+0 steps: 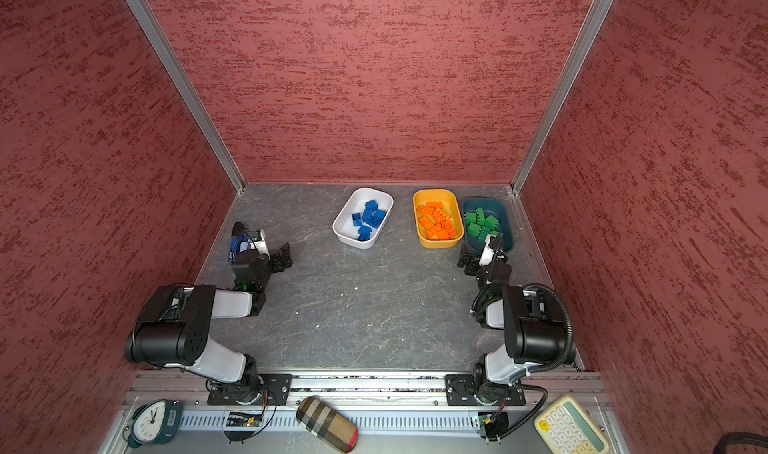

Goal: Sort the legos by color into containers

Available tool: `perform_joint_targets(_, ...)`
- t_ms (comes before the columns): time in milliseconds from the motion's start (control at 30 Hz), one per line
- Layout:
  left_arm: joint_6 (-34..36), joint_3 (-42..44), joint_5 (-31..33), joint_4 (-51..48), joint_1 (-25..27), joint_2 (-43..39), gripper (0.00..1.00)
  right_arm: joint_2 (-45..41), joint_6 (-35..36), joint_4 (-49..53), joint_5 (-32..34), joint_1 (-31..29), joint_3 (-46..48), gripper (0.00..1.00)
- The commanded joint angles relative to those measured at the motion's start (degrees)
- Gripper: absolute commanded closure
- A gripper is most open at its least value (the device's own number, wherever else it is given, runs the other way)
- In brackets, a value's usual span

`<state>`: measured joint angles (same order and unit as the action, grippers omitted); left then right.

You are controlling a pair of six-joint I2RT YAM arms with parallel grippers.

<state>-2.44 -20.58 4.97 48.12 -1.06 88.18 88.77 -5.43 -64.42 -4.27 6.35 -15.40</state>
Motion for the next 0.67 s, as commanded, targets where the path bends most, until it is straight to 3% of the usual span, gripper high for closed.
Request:
perform_joint_targets(0, 1.1, -0.7, 1.0, 3.7, 0.5, -0.4, 0.01, -0.7, 2.4, -0.4, 3.1, -1.0, -1.0, 0.01)
perform_joint_targets(633, 0.3, -0.1, 2.8, 5.2, 0.4, -0.2, 0.01, -0.7, 3.1, 0.7, 3.8, -1.8, -1.5, 0.01)
